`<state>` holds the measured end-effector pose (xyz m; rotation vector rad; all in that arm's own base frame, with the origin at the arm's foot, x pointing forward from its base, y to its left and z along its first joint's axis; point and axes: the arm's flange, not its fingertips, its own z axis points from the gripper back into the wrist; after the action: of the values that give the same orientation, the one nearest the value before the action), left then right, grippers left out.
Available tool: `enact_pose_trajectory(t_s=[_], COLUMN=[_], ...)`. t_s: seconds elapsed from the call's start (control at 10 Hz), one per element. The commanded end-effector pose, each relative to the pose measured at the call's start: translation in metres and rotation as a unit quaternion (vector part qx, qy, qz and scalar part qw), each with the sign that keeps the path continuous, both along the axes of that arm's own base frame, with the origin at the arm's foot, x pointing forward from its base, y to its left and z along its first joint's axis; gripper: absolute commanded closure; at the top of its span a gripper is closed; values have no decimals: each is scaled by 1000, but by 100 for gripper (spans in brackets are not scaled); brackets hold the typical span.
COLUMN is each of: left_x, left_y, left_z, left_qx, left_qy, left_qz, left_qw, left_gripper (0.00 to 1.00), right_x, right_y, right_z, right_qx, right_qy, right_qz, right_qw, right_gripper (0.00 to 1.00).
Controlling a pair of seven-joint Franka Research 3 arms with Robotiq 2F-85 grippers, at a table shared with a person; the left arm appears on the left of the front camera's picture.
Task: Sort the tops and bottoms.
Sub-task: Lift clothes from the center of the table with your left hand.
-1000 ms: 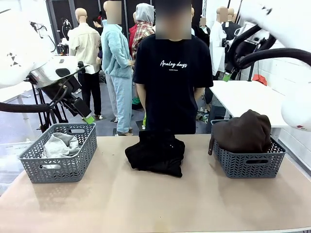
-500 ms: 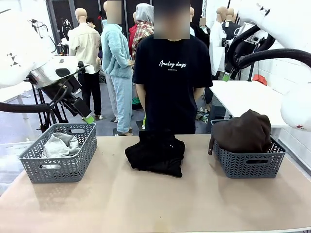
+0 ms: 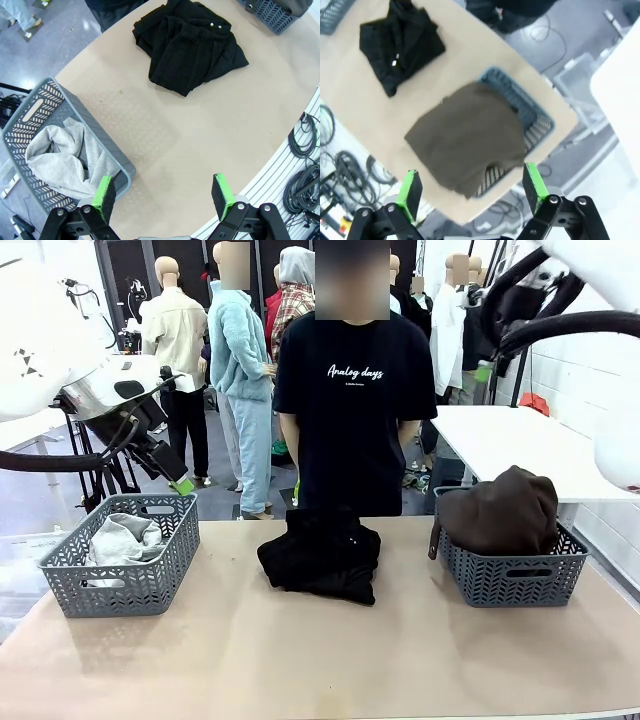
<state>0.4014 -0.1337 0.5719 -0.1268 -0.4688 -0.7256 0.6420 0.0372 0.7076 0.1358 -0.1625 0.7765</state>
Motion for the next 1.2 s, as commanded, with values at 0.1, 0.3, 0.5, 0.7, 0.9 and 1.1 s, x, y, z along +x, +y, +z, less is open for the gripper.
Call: enact_pose_trajectory(t_s=[0.1,0.3,0.5,0.7,0.9,1.1], left_x=[0,0,0,0,0,0], left_y=[2,2,2,2,2,2], left_z=[1,1,1,1,1,1], left_qx=[-5,-5,-5,-5,-5,-5], left_qy=[1,1,1,1,1,1], left_qz=[-7,-7,-7,-7,-7,-7], left_qw=[1000,1000,1000,1000,1000,1000], left_gripper=[0,0,0,0,0,0], right_x=[-150,-162,-175,-180,-59,-59], right_y=[-17,-22,-15,-1,-6,-6], right_z=[-103,-127,-155,-174,-79,-79], right_qx=[-8,-11,-8,-40,-19,-19], right_qy=[56,131,194,256,244,244], right_qz=[-4,15,56,99,77,77], right_qw=[998,991,979,961,967,967], right_gripper=[0,0,0,0,0,0])
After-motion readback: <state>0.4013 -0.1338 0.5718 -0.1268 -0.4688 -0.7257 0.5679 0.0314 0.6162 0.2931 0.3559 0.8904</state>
